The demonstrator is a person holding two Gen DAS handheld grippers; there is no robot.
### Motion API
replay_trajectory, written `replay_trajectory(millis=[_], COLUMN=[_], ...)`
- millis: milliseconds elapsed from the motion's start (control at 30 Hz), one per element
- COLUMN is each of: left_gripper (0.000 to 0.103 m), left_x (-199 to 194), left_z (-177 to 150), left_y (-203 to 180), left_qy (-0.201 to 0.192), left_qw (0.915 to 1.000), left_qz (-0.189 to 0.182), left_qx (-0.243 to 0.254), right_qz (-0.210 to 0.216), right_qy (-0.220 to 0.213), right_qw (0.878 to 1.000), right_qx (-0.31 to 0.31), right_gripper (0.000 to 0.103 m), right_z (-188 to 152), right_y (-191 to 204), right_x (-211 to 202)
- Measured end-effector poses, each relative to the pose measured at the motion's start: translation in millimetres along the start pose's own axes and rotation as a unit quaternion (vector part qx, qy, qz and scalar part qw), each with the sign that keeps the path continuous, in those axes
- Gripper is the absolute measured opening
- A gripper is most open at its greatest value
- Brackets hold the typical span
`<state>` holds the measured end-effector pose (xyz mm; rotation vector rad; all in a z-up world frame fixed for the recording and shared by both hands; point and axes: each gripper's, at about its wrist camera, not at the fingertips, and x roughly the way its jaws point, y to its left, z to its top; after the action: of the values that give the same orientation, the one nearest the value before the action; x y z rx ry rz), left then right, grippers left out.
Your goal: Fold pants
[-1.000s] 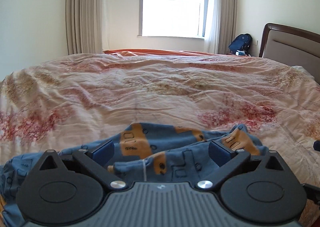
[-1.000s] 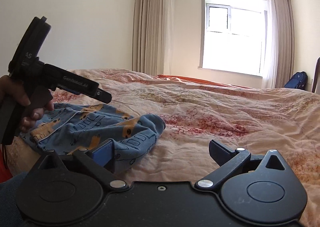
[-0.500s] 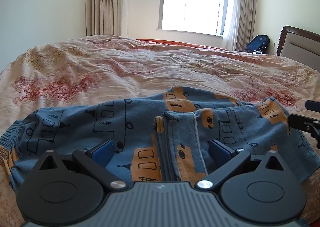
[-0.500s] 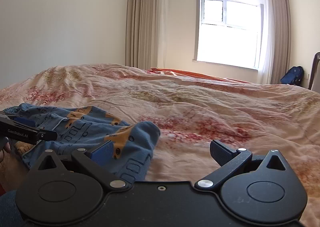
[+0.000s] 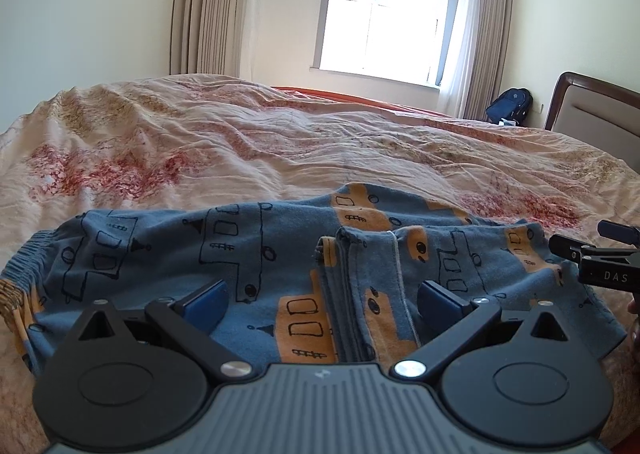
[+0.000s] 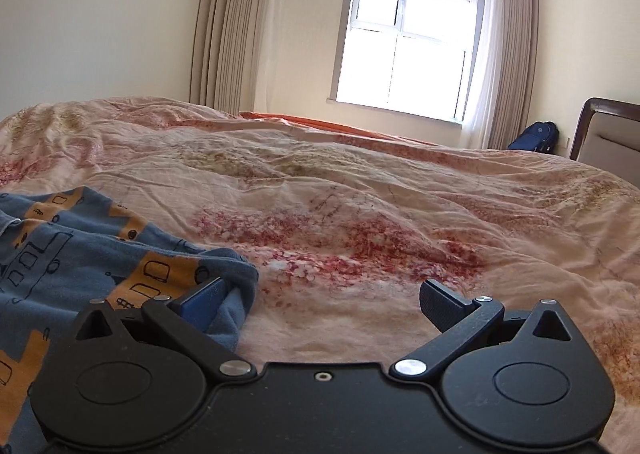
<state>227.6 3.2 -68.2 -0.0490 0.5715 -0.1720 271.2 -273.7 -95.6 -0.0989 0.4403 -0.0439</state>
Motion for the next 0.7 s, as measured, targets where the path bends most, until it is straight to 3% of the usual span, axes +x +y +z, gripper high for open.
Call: replay_trajectory(millis=[200,333,467,567,700], left_gripper=[0.102,0.102,0.103,0.103,0.103], left_x=[-23,-46,-72,-83,-85], left_z=[-2,-8,-18,-26,-34], left_y=[10,22,48,73,105], left_qy=[0.007,0.007,-0.006,-0.010,-0.005], left_qw=[0.9990,0.9966,0.9933,0.9886,0.9820], left_qz=[0.037,0.077,0.096,0.109,0.118], left_qx=[-0.022,-0.027,-0.064,-0.103,-0.147], right_qz=[0.065,0.039,0.024,0.057,0.133], right_qy=[-0.018,0.037,0.036,0.012,0.001], right_qw=[0.998,0.998,0.999,0.998,0.990], right_qx=[-0.006,-0.019,0.013,-0.001,-0.035], right_gripper=[0.102,0.102,0.102,0.102,0.102], right_z=[-8,-22,-13,2,23], right_y=[16,18,12,25,67], right_x=[-52,-52,-69,-86,-94])
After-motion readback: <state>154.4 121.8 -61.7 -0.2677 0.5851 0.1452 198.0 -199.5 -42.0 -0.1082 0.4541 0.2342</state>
